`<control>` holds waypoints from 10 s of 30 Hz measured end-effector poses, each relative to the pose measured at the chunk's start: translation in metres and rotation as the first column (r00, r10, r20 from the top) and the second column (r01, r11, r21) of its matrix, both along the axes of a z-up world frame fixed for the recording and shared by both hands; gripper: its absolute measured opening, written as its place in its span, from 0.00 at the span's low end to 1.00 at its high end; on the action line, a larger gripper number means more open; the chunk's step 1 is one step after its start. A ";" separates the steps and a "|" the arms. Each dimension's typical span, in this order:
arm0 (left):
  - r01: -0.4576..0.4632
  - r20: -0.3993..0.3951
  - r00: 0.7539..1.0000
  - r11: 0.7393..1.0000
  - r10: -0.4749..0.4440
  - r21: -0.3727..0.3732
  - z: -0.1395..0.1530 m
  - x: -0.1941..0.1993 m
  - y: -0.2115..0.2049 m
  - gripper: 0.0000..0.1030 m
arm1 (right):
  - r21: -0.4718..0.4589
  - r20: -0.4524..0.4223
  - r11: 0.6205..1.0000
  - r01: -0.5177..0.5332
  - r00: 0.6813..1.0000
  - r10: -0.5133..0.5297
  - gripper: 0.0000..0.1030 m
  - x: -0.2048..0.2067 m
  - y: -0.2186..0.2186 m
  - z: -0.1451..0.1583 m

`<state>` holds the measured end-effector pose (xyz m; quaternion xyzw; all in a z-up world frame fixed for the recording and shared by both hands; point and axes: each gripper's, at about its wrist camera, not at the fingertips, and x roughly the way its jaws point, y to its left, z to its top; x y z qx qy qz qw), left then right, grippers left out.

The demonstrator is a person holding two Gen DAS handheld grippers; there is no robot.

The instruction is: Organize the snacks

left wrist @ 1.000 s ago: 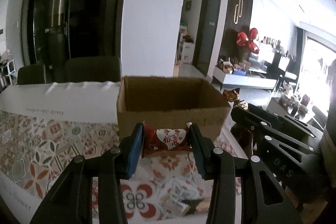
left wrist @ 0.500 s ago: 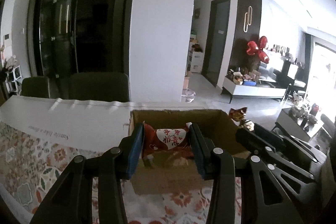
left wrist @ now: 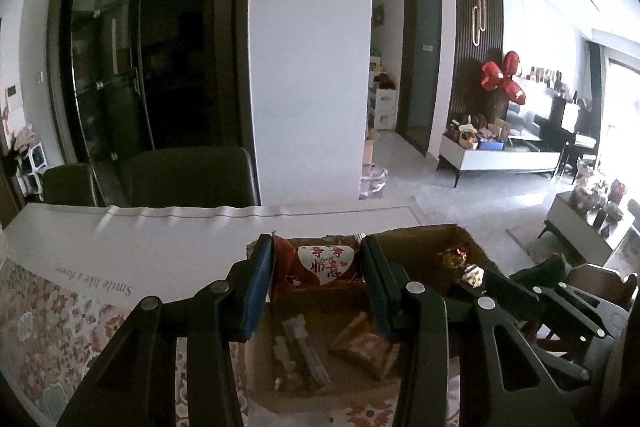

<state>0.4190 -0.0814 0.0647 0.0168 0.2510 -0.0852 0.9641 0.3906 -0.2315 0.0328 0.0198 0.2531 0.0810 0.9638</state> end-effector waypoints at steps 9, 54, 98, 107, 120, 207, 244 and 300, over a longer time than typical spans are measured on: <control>-0.030 -0.017 0.999 1.000 0.030 0.009 -0.011 0.017 0.004 0.60 | -0.030 -0.038 0.999 0.042 0.998 -0.043 0.43 0.015 0.003 -0.008; 0.137 -0.013 0.991 0.989 -0.137 0.047 -0.007 -0.140 0.022 0.74 | -0.102 0.039 0.990 0.096 0.995 -0.092 0.66 -0.123 0.004 0.015; 0.235 -0.256 0.948 0.959 -0.190 0.157 -0.144 -0.201 -0.009 0.78 | -0.441 -0.226 0.846 -0.300 0.949 0.219 0.65 -0.180 0.025 -0.121; 0.233 -0.285 0.941 0.959 -0.182 0.159 -0.160 -0.194 -0.012 0.78 | -0.455 -0.270 0.785 -0.422 0.905 0.330 0.65 -0.162 0.030 -0.137; 0.225 -0.314 0.933 0.966 -0.176 0.128 -0.166 -0.182 -0.015 0.78 | -0.296 -0.363 0.798 -0.525 0.834 0.415 0.65 -0.133 0.022 -0.150; 0.177 -0.089 0.980 0.984 -0.178 -0.016 -0.068 -0.165 0.019 0.34 | -0.055 -0.125 0.997 0.045 0.991 -0.051 0.35 -0.155 0.006 -0.046; 0.169 -0.018 0.986 0.985 -0.168 0.035 0.010 -0.016 0.002 0.37 | -0.030 -0.029 1.000 0.000 1.000 -0.001 0.35 -0.002 -0.009 0.036; 0.023 0.120 0.992 0.999 -0.027 0.039 0.006 -0.263 0.062 1.00 | -0.047 0.060 0.983 0.177 0.983 -0.174 0.86 -0.241 0.011 0.032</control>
